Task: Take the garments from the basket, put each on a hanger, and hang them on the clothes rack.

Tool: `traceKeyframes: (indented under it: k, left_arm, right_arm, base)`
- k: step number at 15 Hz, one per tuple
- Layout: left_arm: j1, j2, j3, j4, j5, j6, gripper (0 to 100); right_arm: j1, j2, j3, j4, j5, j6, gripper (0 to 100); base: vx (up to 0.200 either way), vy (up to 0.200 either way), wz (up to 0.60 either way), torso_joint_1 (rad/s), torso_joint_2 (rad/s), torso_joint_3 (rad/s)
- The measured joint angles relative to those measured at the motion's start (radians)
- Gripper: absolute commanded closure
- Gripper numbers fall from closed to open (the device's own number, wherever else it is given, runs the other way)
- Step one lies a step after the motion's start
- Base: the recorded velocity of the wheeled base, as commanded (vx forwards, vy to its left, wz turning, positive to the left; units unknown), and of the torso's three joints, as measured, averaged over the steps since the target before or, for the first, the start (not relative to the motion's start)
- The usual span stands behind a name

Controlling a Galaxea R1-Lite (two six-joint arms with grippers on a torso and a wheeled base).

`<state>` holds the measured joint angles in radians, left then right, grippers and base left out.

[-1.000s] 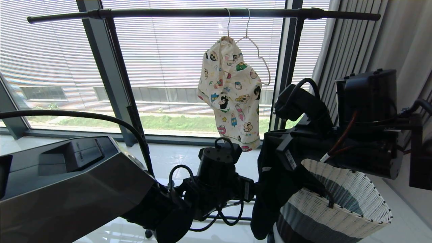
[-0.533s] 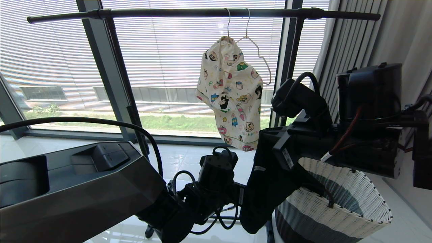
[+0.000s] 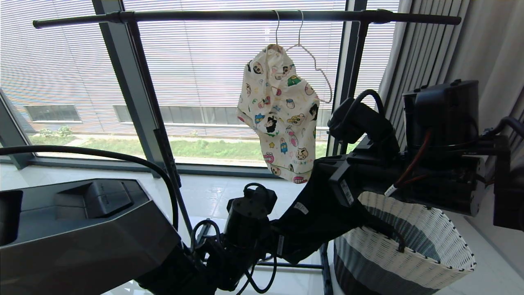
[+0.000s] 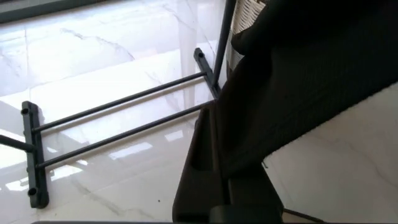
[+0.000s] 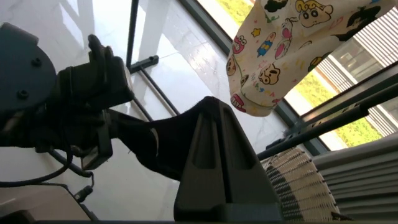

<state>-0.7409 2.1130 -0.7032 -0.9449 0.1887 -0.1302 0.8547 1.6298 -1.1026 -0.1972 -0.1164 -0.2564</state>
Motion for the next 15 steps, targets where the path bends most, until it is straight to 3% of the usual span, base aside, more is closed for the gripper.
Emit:
traceKeyframes:
  k: [1,3,5,6,9,12,15]
  left_arm:
    - [0.0,-0.03,0.039,-0.036,0.007,0.016,100]
    - [0.023,-0.133,0.099,-0.013,0.007,0.052,100]
    - [0.05,-0.272,0.118,0.137,0.006,0.069,100]
    - [0.06,-0.357,0.101,0.279,0.005,0.074,100]
    - [0.07,-0.551,-0.08,0.654,0.003,0.081,100]
    - [0.026,-0.641,-0.319,0.923,0.003,0.074,100]
    - [-0.061,-0.671,-0.52,1.119,-0.016,0.063,100]
  right_arm:
    - [-0.001,0.006,-0.001,-0.002,0.0,0.013,100]
    - [-0.001,0.02,-0.012,-0.021,-0.001,0.033,100]
    - [-0.002,0.029,-0.02,-0.044,-0.006,0.071,100]
    - [-0.004,0.027,-0.027,-0.048,-0.008,0.078,100]
    - [-0.013,-0.001,-0.032,-0.044,-0.031,0.08,100]
    - [-0.033,-0.067,-0.027,0.024,-0.057,0.078,100]
    - [-0.069,-0.157,-0.026,0.104,-0.059,0.071,100]
  base:
    - [0.0,0.0,0.0,0.0,0.0,0.0]
    - [0.0,0.0,0.0,0.0,0.0,0.0]
    - [0.0,0.0,0.0,0.0,0.0,0.0]
    - [0.0,0.0,0.0,0.0,0.0,0.0]
    - [0.0,0.0,0.0,0.0,0.0,0.0]
    - [0.0,0.0,0.0,0.0,0.0,0.0]
    - [0.0,0.0,0.0,0.0,0.0,0.0]
